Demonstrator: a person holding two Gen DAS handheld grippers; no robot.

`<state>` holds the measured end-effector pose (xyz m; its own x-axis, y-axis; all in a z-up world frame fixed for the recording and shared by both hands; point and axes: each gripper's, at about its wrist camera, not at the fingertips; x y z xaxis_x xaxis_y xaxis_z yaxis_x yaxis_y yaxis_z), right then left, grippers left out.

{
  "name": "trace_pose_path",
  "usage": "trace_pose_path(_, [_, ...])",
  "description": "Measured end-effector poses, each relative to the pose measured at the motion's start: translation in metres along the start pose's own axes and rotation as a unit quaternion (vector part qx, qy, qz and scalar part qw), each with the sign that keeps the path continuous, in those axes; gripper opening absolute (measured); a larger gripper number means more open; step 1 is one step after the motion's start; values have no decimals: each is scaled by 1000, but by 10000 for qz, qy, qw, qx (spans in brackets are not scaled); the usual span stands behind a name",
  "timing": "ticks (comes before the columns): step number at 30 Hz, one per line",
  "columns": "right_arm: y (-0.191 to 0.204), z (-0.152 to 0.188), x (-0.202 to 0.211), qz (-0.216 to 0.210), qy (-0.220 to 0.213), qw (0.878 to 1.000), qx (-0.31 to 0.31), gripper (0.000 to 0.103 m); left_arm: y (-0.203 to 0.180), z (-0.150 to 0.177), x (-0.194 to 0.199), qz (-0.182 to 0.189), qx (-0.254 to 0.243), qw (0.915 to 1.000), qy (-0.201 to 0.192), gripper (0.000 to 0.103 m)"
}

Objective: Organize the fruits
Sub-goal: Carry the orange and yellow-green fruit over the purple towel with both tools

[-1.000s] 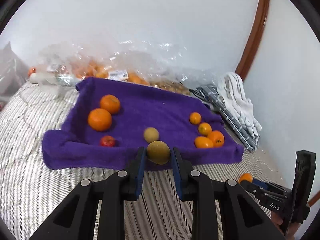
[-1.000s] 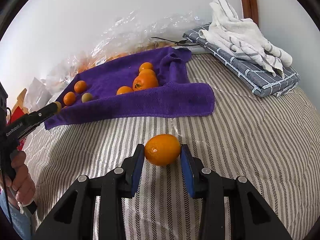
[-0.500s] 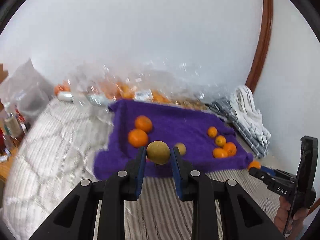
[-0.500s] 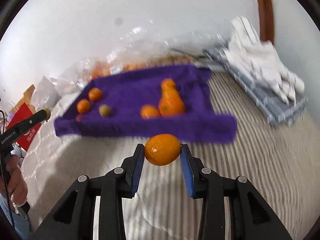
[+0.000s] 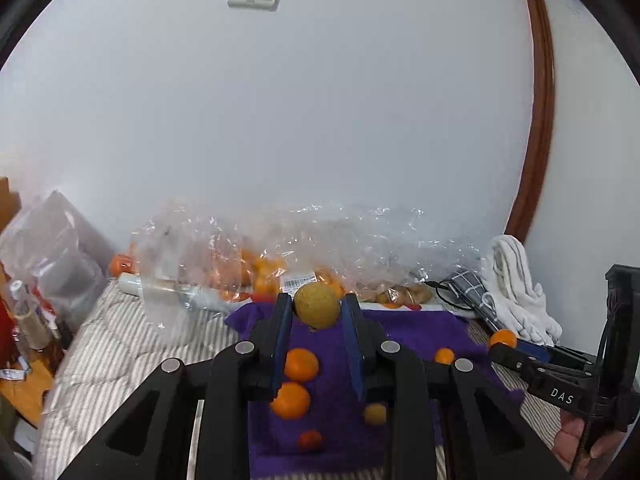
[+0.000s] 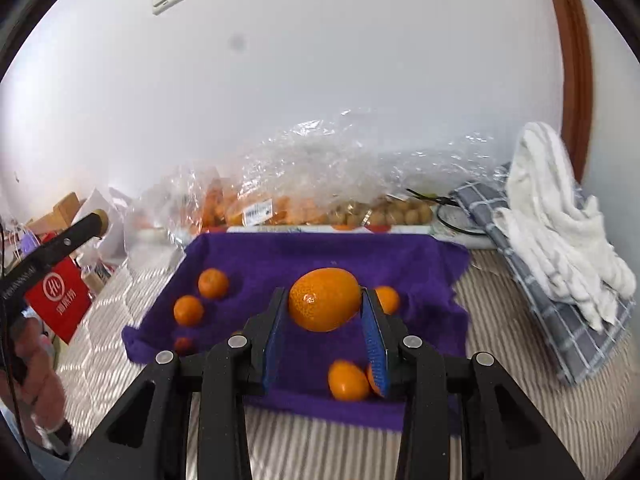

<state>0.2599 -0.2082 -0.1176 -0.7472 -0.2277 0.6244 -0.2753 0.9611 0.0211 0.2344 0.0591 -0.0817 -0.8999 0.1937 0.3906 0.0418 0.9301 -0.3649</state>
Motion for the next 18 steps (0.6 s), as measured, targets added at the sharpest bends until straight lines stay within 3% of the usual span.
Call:
trace_pose_path(4, [-3, 2, -33, -98, 161, 9998, -58, 37, 15, 16, -27, 40, 162, 9996, 224, 24])
trace_pose_path(6, [-6, 9, -43, -95, 191, 9997, -105, 37, 20, 24, -36, -22, 10, 9994, 343, 24])
trace_pose_path(9, [-6, 16, -53, 22, 331, 9993, -194, 37, 34, 25, -49, -296, -32, 9988, 393, 24])
trace_pose_path(13, [-12, 21, -58, -129, 324, 9990, -269, 37, 57, 15, -50, -9, 525, 9971, 560, 24])
trace_pose_path(18, [-18, 30, -71, -127, 534, 9980, -298, 37, 61, 14, -53, 209, 672, 9949, 724, 24])
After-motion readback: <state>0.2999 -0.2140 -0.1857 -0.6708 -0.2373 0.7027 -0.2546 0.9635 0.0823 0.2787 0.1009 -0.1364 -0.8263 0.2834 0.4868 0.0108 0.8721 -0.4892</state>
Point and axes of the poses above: each gripper's, at about its wrist camera, not at the fingertips, and x roughly against the way its jaws point, y to its left, z to its underside, and after that the axes turned 12 degrees about x, right-handed
